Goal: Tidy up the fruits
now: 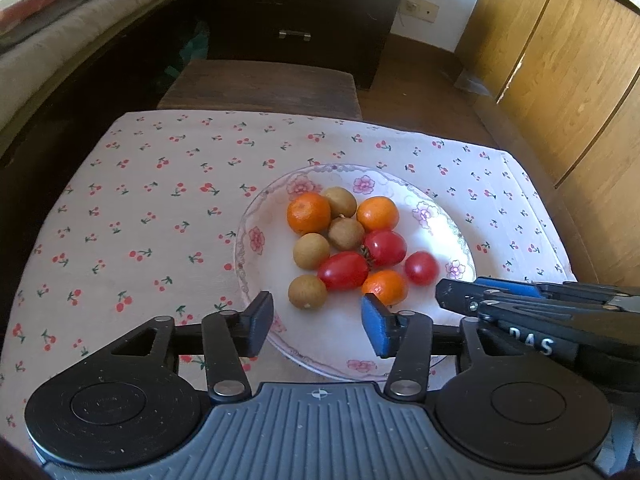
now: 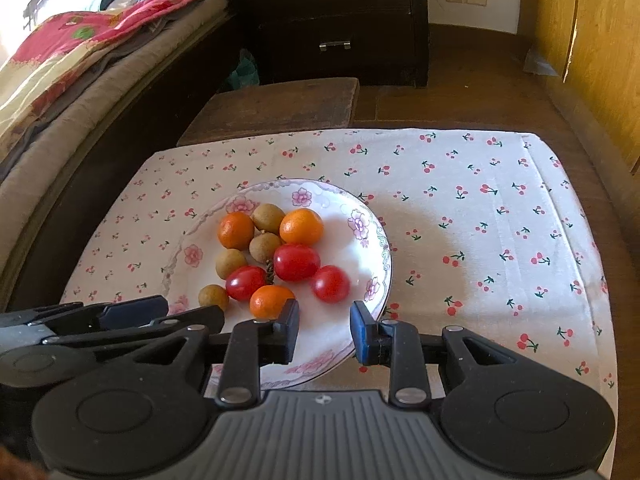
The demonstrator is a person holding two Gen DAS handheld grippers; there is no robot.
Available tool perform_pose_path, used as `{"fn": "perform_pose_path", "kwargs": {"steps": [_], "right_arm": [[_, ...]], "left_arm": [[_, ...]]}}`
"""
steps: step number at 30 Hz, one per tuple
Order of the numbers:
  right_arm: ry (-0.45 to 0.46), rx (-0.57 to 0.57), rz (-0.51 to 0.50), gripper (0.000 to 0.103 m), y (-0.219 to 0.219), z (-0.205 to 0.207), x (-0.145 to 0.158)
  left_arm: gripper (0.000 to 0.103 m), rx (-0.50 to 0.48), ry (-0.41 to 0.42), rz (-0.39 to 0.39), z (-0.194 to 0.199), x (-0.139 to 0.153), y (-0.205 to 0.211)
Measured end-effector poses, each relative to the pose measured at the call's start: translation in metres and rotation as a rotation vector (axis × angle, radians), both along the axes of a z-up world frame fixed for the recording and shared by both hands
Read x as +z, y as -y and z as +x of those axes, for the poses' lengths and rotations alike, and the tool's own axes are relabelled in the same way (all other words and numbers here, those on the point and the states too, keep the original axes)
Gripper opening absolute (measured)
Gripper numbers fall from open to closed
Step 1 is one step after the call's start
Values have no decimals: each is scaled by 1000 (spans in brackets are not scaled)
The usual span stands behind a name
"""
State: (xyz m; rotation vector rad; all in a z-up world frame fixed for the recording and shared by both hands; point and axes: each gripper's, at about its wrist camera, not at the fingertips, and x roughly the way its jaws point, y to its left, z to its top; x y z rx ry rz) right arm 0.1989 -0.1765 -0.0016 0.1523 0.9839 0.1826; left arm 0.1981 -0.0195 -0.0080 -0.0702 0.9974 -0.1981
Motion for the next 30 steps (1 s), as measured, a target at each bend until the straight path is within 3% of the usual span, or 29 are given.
{"fn": "perform_pose_path", "kwargs": {"steps": [10,15,19,28,30], "right_arm": [[10,-19,-2,31,1,-37,13],[9,-21,-14,31,3,-62,16],[7,-18,-16,32,4,-79,17],[17,-42,7,34,8,-108,21],[17,-39,7,35,7,-114,20]], "left_arm": [[73,-3,36,61,-31,9,-1],[74,5,49,73,-51,12,-4],[85,25,63,89,-64,15,-7],[89,42,110,109,-92,18,-10],[97,47,128,113,-99,18,-11]]}}
